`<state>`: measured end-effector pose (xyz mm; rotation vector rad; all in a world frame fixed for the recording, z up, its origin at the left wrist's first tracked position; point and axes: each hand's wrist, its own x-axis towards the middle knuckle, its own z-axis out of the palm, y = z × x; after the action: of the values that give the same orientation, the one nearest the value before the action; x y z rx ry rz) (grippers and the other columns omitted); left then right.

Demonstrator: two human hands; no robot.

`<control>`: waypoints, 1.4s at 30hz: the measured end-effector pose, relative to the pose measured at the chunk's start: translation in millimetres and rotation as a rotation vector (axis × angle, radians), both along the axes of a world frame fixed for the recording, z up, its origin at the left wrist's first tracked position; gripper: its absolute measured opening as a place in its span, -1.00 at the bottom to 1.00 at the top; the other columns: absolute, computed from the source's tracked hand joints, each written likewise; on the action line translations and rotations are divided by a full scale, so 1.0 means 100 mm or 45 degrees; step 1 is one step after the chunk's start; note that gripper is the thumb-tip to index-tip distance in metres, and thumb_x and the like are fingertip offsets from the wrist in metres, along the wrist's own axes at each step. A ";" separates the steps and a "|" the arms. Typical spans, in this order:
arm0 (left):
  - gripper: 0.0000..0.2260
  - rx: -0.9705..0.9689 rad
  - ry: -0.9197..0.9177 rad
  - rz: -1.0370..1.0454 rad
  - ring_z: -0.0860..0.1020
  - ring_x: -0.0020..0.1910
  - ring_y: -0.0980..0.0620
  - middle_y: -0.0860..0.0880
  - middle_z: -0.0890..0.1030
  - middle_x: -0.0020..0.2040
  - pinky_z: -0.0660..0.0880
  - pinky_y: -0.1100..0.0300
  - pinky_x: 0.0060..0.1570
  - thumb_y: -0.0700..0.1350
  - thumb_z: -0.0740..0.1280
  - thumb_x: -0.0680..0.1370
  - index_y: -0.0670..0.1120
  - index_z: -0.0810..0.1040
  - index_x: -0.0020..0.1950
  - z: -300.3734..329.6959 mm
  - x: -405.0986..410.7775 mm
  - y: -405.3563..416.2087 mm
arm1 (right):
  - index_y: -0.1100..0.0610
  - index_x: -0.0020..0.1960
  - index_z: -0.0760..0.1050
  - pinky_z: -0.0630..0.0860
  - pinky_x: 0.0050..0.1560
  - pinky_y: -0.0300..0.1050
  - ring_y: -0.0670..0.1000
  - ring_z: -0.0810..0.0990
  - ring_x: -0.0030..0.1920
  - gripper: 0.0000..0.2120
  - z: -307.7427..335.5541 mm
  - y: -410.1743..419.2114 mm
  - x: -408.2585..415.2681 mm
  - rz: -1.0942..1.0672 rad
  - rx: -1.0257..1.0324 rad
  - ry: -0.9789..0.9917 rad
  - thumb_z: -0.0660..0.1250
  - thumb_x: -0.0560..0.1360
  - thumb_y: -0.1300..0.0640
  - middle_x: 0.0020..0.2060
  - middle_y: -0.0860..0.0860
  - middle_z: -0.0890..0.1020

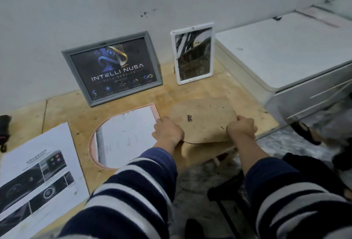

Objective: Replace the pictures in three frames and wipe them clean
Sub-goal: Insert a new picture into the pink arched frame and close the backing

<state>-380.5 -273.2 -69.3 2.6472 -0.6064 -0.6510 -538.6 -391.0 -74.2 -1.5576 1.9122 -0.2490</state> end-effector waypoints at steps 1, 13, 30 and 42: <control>-0.64 0.026 -0.014 -0.037 0.38 0.27 -0.17 -0.15 0.40 0.30 0.31 -0.05 0.25 -0.06 0.23 0.56 -0.13 0.37 0.33 -0.02 -0.03 -0.02 | 0.04 0.48 0.30 0.29 0.28 0.07 0.22 0.29 0.29 -0.54 -0.02 -0.02 -0.03 0.053 -0.019 0.027 0.17 0.58 0.12 0.35 0.14 0.31; -0.56 0.103 -0.087 -0.218 0.17 0.40 -0.16 -0.13 0.22 0.39 0.19 -0.07 0.30 0.09 0.29 0.56 -0.08 0.34 0.36 -0.10 -0.13 -0.07 | -0.08 0.41 0.28 0.26 0.20 0.01 0.16 0.25 0.23 -0.41 -0.13 -0.01 -0.05 0.361 -0.056 0.308 0.32 0.43 -0.19 0.30 0.09 0.22; -0.58 0.078 -0.191 0.270 0.24 0.36 -0.16 -0.15 0.26 0.38 0.29 -0.04 0.26 -0.12 0.22 0.57 -0.12 0.27 0.42 0.07 0.60 0.85 | -0.08 0.33 0.43 0.28 0.28 0.06 0.09 0.27 0.29 -0.63 0.05 0.90 1.16 0.990 -0.182 0.080 0.28 0.53 0.02 0.27 0.02 0.36; -0.50 0.195 -0.019 0.495 0.18 0.42 -0.16 -0.14 0.19 0.43 0.25 -0.06 0.33 -0.10 0.25 0.54 -0.17 0.22 0.45 0.01 0.87 1.39 | 0.02 0.20 0.50 0.28 0.20 0.04 0.11 0.28 0.26 -0.72 -0.05 1.21 1.44 1.060 -0.161 0.269 0.21 0.56 -0.06 0.24 0.07 0.37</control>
<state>-293.4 -134.2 -68.5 2.7983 -0.0376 -0.5786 -394.5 -270.5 -78.8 -2.3838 1.2414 0.1687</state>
